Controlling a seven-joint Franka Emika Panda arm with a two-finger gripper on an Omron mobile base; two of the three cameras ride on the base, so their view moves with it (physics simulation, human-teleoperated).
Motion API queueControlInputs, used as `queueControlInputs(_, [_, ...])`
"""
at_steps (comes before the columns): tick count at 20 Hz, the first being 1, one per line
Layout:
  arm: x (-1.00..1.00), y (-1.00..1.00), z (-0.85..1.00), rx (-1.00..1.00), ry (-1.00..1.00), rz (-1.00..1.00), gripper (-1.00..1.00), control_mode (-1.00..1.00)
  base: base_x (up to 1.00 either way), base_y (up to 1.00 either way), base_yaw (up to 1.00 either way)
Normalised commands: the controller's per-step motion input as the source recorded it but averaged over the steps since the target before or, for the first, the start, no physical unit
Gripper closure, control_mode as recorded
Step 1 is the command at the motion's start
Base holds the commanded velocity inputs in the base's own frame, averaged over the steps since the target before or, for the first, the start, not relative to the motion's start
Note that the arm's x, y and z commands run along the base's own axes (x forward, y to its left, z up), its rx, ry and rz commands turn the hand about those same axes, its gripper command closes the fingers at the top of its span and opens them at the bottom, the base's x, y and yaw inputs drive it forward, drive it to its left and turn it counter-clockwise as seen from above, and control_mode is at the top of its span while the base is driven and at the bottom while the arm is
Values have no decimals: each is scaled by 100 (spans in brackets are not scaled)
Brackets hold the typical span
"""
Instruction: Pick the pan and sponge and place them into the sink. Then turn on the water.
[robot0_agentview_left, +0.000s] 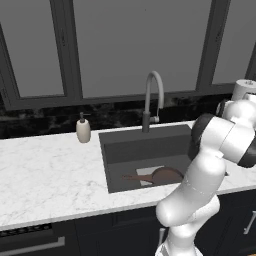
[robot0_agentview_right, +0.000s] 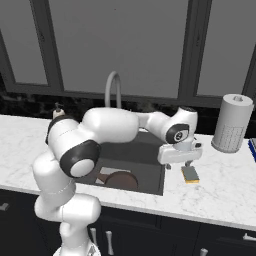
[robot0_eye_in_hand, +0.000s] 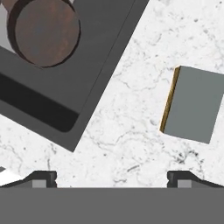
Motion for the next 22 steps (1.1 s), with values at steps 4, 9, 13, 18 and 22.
queueControlInputs(4, [18,-16,-24,2,3,0,-100,-100,0,0,0])
queueControlInputs(9, [20,-18,-24,1,2,0,-100,-100,0,0,0])
queueControlInputs(13, [24,-20,-23,1,2,0,-100,-100,0,0,0])
queueControlInputs(18, [17,-22,-24,0,3,0,-100,-100,0,0,0])
queueControlInputs(22, [15,-17,-27,0,3,0,-100,-100,0,0,0])
